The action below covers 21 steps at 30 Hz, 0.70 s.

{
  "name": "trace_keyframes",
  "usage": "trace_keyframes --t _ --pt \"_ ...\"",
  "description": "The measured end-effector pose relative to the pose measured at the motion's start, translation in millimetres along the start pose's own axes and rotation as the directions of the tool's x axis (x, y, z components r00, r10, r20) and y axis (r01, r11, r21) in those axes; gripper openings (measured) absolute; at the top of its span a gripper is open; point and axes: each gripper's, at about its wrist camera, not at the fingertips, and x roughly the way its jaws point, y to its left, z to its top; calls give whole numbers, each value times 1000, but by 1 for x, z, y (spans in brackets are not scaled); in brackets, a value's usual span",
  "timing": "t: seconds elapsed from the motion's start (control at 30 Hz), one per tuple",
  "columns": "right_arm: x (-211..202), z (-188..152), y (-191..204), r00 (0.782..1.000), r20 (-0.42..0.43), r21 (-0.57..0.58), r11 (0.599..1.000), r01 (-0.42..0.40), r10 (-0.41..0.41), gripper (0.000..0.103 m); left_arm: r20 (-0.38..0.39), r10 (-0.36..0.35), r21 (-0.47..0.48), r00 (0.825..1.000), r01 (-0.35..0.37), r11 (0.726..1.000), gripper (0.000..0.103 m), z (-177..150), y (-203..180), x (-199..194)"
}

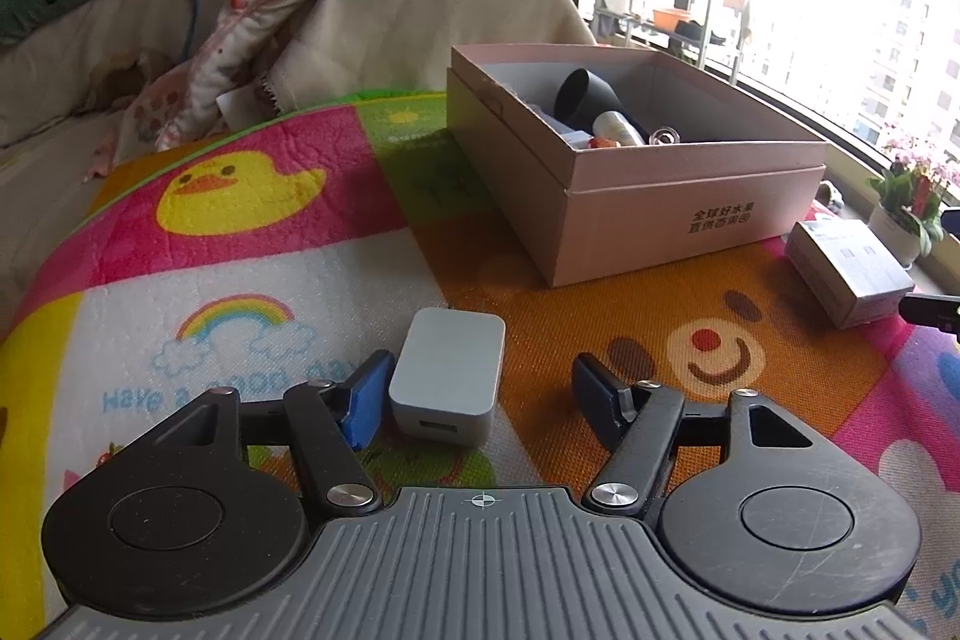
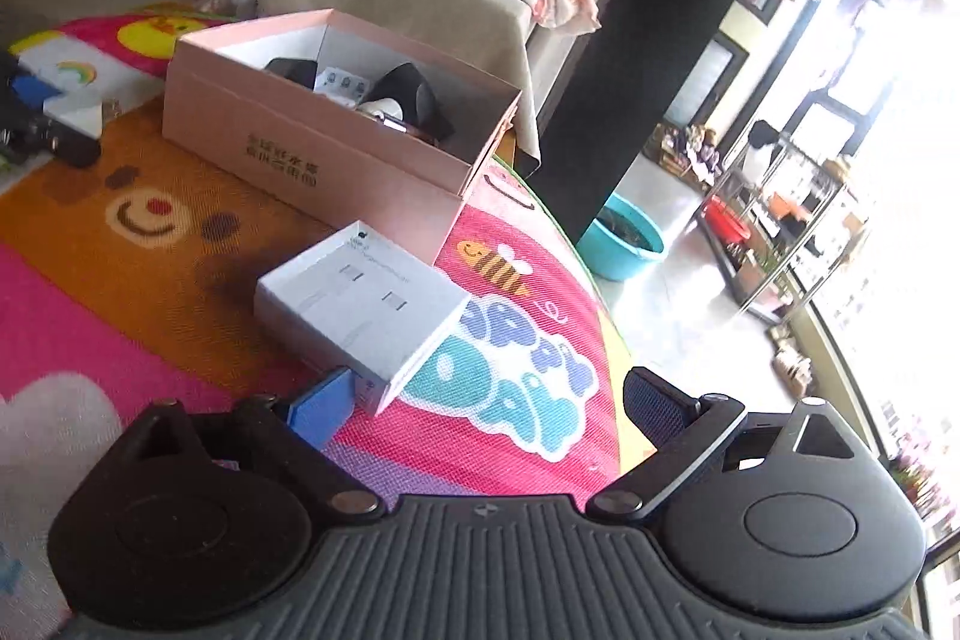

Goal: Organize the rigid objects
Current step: 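Grasp the white charger cube with the left tool while the right tool holds the cable box, then lower the cable box and charger cube into the pink box and release both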

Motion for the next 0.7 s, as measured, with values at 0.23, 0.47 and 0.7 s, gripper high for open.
trace_keyframes --t 0.23,0.47,0.7 --pt "27 19 -3 982 -9 314 933 -177 189 97 38 28 -35 999 -27 999 65 -11 -1 -10" --pt "53 35 27 989 -45 255 959 -127 143 81 28 23 -52 999 -21 998 56 -4 5 -4" --pt "32 30 25 980 -32 186 964 -189 199 71 44 28 -47 999 -26 999 37 -7 3 -9"
